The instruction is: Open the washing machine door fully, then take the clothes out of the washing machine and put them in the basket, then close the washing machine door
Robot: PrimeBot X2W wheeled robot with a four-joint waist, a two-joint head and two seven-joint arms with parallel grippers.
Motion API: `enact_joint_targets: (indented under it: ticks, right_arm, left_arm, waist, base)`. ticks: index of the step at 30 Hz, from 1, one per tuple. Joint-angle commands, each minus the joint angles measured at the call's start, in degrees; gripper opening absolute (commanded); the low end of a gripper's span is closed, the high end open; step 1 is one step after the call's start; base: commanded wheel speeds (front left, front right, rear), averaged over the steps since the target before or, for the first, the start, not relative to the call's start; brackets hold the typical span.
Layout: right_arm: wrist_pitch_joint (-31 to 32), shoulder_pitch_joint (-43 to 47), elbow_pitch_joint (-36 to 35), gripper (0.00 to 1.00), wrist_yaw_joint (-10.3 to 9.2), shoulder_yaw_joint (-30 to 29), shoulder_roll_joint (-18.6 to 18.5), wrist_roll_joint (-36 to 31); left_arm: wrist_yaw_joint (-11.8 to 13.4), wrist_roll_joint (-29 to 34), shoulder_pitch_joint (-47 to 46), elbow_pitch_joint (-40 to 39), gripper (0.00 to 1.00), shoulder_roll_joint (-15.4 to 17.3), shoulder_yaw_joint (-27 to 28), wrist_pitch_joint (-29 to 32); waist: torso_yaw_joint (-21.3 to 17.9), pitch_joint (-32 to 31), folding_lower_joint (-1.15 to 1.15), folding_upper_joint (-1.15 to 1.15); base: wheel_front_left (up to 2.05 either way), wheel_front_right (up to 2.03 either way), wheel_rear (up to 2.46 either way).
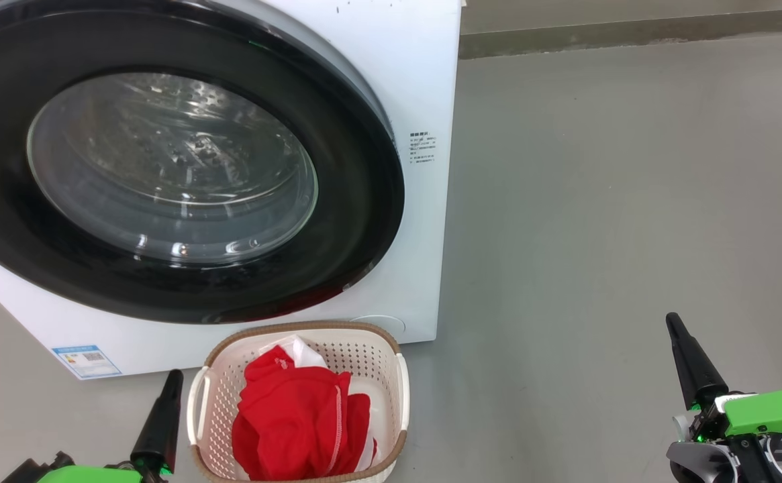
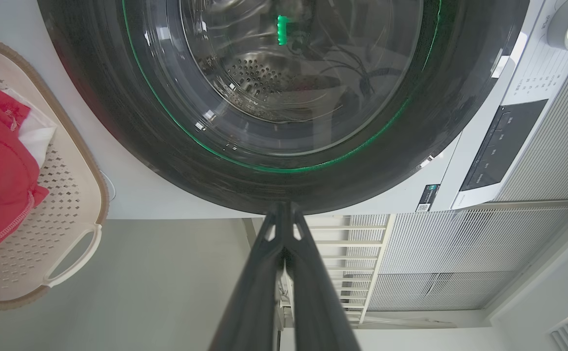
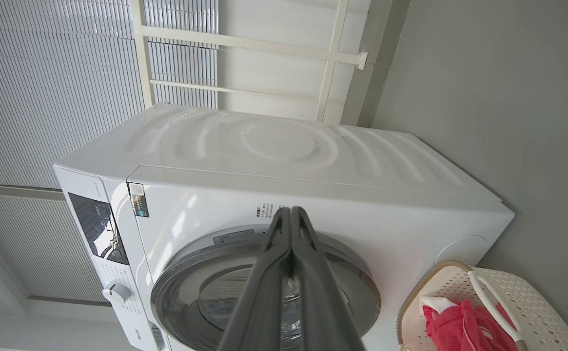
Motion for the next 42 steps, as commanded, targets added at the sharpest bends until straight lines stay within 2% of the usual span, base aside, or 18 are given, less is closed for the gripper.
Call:
enact_joint_targets:
  ticks: [1,42]
  right_arm:
    - [0.3,-2.4,-1.6,0.0,-0.03,0.8,-0.6,0.0]
    - [0.4,-2.5,-1.6,0.0,-0.03,0.7,-0.5,-0.1]
  left_arm:
    - [-0.4,0.3,-2.3,-1.2,0.0,0.5,2.1,0.2]
    - [-0.4,0.5,-2.4,-1.2,0.0,0.3,2.3,0.4]
  waist:
    - [0.0,0.0,0.0,0.0]
    - [0.0,0.0,0.0,0.0]
  base:
    - [0.0,0.0,0.0]
    - [0.0,0.0,0.0]
